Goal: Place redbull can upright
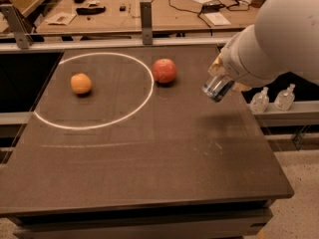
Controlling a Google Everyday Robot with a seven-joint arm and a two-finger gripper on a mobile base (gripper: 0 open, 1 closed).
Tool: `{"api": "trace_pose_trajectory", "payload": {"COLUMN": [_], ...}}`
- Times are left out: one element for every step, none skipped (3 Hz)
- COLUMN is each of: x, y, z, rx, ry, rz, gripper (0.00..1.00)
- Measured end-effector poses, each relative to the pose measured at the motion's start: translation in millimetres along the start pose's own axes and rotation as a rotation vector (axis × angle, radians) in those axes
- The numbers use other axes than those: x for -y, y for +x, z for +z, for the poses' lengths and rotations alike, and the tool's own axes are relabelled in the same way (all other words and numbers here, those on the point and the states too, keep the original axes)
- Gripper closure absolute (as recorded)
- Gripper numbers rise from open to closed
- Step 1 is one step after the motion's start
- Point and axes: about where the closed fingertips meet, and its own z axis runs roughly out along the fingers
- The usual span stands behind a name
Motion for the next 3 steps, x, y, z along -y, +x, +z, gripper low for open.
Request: {"api": "trace_pose_trajectory", "payload": {"x": [-26.3, -42.0, -33.5], "y": [15.8, 17.9, 3.8], "z": [8.2, 13.9, 21.8], "rx": [-0.072, -0.154, -0.208], "ry": [-0.075, -0.095, -0.017], "rz": [-0.262, -0.530, -0.715], "gripper": [1.00, 1.00, 1.00]}}
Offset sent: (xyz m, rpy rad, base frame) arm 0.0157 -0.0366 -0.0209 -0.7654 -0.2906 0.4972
